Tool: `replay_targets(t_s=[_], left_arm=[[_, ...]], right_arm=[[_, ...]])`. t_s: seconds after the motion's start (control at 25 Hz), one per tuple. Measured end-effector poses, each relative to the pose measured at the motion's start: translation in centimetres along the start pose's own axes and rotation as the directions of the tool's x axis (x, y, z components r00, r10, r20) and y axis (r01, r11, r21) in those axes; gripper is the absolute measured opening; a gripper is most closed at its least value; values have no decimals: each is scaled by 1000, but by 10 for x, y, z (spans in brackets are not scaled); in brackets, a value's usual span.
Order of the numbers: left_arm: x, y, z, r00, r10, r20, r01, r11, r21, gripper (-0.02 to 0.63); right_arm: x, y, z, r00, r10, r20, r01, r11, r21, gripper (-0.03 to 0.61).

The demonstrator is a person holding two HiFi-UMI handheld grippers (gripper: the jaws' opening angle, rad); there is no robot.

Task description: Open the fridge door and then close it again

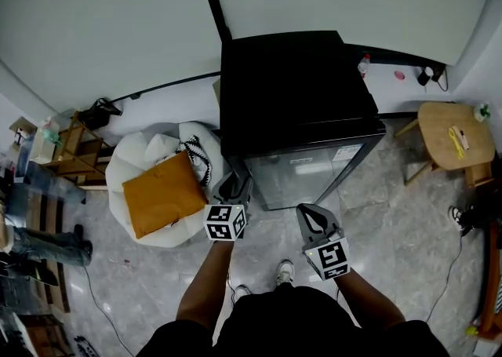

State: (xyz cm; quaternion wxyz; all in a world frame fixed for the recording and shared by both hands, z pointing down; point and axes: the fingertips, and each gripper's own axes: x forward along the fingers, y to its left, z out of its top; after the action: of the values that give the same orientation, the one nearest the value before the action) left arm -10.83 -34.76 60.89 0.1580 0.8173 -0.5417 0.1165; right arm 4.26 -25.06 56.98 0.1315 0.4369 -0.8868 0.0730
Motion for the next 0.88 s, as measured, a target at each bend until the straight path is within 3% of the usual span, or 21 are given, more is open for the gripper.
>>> replay_targets(t_s=[0.32, 0.88], left_arm=[[2, -2, 1, 1000, -11, 2, 11, 998, 62, 189], [-2, -1, -1, 1000, -8, 14, 8, 998, 58, 166]], right_arm=[[0, -3, -13, 1000, 12, -21, -12, 1000, 4, 18], [-4, 21, -23, 1000, 18, -25, -17, 999, 39, 18]])
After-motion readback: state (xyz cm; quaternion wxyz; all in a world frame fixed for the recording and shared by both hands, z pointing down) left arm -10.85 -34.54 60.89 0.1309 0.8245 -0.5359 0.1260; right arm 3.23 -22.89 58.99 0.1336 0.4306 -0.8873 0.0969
